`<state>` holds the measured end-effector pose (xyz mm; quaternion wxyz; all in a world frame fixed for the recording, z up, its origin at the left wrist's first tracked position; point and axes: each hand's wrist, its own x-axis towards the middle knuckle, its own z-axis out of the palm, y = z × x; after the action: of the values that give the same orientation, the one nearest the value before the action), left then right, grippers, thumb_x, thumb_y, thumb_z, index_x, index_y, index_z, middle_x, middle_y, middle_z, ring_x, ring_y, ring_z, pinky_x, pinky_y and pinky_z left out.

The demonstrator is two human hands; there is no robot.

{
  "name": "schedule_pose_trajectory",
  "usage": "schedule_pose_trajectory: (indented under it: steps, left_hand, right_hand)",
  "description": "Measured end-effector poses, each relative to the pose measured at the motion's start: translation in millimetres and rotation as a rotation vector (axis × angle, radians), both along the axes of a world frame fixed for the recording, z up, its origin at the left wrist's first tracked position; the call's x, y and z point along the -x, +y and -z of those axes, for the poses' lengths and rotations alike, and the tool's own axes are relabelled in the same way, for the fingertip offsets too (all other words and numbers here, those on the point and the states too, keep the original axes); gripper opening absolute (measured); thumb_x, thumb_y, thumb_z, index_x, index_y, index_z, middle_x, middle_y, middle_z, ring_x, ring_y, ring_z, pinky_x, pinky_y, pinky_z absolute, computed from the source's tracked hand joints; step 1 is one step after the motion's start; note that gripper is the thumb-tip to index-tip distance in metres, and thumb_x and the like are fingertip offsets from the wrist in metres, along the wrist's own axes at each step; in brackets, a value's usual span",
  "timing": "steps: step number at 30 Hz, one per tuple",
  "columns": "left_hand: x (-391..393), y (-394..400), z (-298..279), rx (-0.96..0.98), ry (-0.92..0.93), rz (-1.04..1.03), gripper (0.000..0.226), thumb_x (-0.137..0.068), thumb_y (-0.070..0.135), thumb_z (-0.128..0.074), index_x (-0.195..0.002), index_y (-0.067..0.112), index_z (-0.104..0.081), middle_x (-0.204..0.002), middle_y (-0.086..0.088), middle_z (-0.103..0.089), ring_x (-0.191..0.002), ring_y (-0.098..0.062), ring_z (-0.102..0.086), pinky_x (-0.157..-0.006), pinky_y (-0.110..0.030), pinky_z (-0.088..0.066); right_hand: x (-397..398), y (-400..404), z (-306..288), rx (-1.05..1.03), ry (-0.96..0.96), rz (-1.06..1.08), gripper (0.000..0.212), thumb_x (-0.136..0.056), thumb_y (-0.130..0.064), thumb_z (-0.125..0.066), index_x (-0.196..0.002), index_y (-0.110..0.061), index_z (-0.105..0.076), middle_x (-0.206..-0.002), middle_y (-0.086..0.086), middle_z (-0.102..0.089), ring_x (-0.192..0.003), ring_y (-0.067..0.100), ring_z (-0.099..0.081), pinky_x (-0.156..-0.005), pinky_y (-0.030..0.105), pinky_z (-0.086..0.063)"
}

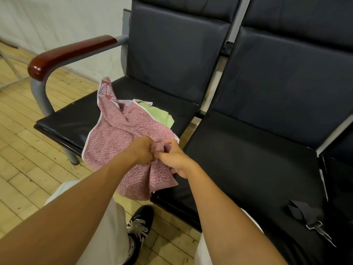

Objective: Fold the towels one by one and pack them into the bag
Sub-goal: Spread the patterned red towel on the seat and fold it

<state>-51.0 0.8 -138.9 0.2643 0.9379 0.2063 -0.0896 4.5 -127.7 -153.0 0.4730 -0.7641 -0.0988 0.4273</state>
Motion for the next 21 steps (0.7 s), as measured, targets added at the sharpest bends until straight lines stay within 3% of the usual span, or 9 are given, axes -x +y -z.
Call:
schedule_pose_trajectory:
  steps: [2,3,5,7,11,13,15,18,21]
  left_hand:
    - [0,2,-2,0.013,-0.049,-0.046,0.007,-0.080,0.004,-0.074,-0.077,0.003,-0.068,-0.072,-0.009,-0.065,-0.063,-0.017,-0.059,-0.054,-0.022,-0.045]
    - [1,2,-3,0.016,-0.070,-0.063,0.006,-0.079,0.004,-0.075,-0.078,0.003,-0.070,-0.072,-0.008,-0.066,-0.063,-0.016,-0.060,-0.054,-0.022,-0.045]
    - [1,1,-6,0.060,-0.113,-0.096,0.006,-0.078,0.003,-0.077,-0.078,0.002,-0.071,-0.067,-0.004,-0.065,-0.060,-0.012,-0.059,-0.056,-0.022,-0.048]
    - [0,0,-10,0.121,-0.174,-0.102,0.004,-0.079,0.004,-0.076,-0.077,0.002,-0.073,-0.065,-0.005,-0.065,-0.056,-0.011,-0.058,-0.058,-0.026,-0.051]
    - [2,-10,-24,0.298,-0.240,-0.054,0.026,-0.096,0.014,-0.057,-0.082,-0.003,-0.071,-0.071,-0.014,-0.063,-0.065,-0.021,-0.054,-0.060,-0.029,-0.044]
    - [4,-17,-37,0.528,-0.247,-0.070,0.037,-0.101,0.035,-0.047,-0.089,0.006,-0.068,-0.080,-0.004,-0.063,-0.073,-0.021,-0.057,-0.065,-0.022,-0.041]
    - [6,-23,-44,0.683,-0.275,-0.034,0.034,-0.097,0.049,-0.047,-0.108,0.023,-0.065,-0.098,0.008,-0.069,-0.091,-0.008,-0.064,-0.073,-0.015,-0.045]
    - [5,-21,-38,0.555,-0.289,0.095,0.036,-0.087,0.036,-0.069,-0.120,0.026,-0.060,-0.107,0.010,-0.068,-0.099,-0.005,-0.064,-0.080,-0.019,-0.051]
    - [-2,-13,-28,0.379,-0.315,-0.034,0.012,-0.095,0.019,-0.061,-0.103,0.012,-0.066,-0.096,-0.006,-0.068,-0.086,-0.021,-0.064,-0.072,-0.035,-0.053]
  right_hand:
    - [-1,1,3,0.000,0.041,0.038,0.086,-0.081,-0.046,-0.077,-0.148,-0.031,-0.025,-0.144,0.000,-0.045,-0.121,0.022,-0.054,-0.097,0.044,-0.051]
    - [-3,0,3,0.005,0.018,0.063,0.090,-0.081,-0.046,-0.078,-0.151,-0.028,-0.025,-0.147,0.001,-0.043,-0.125,0.023,-0.052,-0.101,0.043,-0.049]
    - [-6,-4,-1,0.029,-0.048,0.075,0.086,-0.083,-0.048,-0.075,-0.151,-0.020,-0.031,-0.147,0.002,-0.044,-0.127,0.021,-0.049,-0.097,0.032,-0.045]
    - [-9,-5,-5,0.010,-0.063,0.099,0.074,-0.088,-0.047,-0.070,-0.147,-0.015,-0.039,-0.142,0.003,-0.050,-0.122,0.020,-0.052,-0.091,0.030,-0.044]
    - [-12,0,-17,-0.427,0.172,0.408,0.026,-0.098,-0.018,-0.061,-0.124,-0.014,-0.062,-0.118,0.014,-0.067,-0.108,0.027,-0.066,-0.094,0.043,-0.056]
    - [-15,-1,-22,-0.682,0.367,0.531,0.019,-0.102,-0.014,-0.052,-0.115,-0.016,-0.066,-0.115,0.016,-0.068,-0.105,0.029,-0.068,-0.089,0.043,-0.058]
    - [-19,-4,-27,-0.892,0.522,0.586,0.022,-0.103,-0.014,-0.049,-0.118,-0.016,-0.064,-0.107,0.014,-0.072,-0.096,0.026,-0.072,-0.078,0.040,-0.062]
    - [-19,-5,-33,-1.004,0.575,0.607,0.031,-0.101,-0.011,-0.051,-0.131,-0.014,-0.061,-0.097,0.011,-0.076,-0.086,0.022,-0.075,-0.074,0.036,-0.062]
    - [-19,-8,-33,-1.064,0.604,0.643,0.032,-0.100,-0.006,-0.052,-0.130,-0.010,-0.062,-0.101,0.013,-0.073,-0.095,0.023,-0.070,-0.098,0.041,-0.053]
